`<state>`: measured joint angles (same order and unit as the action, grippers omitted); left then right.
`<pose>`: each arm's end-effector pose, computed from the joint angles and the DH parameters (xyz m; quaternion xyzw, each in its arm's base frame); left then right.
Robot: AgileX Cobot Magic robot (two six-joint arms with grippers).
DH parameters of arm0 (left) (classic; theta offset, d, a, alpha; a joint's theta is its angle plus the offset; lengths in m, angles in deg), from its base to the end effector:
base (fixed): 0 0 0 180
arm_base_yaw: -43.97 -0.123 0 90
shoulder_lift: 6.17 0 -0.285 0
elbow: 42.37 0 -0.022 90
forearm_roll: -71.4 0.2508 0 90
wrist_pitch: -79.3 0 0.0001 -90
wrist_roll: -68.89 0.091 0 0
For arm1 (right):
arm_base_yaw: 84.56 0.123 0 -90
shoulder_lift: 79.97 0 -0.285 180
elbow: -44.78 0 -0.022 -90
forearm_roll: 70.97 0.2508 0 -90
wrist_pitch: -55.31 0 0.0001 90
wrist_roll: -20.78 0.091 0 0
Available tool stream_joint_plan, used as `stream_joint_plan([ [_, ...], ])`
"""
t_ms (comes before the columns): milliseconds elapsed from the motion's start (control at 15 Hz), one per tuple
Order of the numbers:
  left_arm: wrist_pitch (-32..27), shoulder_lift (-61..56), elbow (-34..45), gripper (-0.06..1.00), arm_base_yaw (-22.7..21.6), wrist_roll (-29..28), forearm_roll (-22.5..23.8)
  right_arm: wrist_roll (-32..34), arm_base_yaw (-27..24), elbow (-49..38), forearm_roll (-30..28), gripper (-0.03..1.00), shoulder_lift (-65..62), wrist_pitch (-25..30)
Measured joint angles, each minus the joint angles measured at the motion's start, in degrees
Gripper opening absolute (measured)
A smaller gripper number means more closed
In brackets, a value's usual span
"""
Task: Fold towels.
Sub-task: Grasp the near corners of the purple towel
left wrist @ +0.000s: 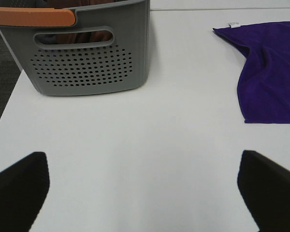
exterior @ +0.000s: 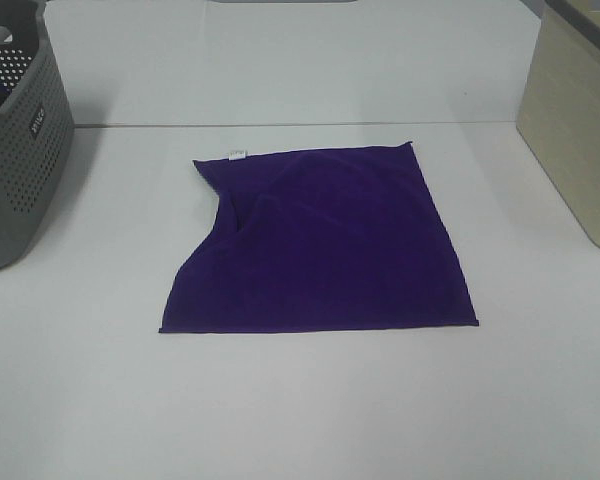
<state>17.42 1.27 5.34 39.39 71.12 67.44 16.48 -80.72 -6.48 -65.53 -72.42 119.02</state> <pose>-0.0080 -0.0062 0.2800 -0.0154 0.8521 -0.0034 0.5231 -0.0034 0.0075 0.2605 -0.0642 0.8735 0.0455 0.4805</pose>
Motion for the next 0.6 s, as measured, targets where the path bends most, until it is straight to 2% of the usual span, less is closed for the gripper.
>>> stream_joint_plan([
  [67, 0.0, 0.0, 0.0, 0.99, 0.0, 0.0, 0.0, 0.0, 0.0, 0.0, 0.0, 0.89, 0.0, 0.0],
  [200, 0.0, 0.0, 0.0, 0.99, 0.0, 0.0, 0.0, 0.0, 0.0, 0.0, -0.57, 0.95, 0.0, 0.0],
  [600, 0.0, 0.0, 0.0, 0.99, 0.0, 0.0, 0.0, 0.0, 0.0, 0.0, -0.8, 0.96, 0.0, 0.0],
])
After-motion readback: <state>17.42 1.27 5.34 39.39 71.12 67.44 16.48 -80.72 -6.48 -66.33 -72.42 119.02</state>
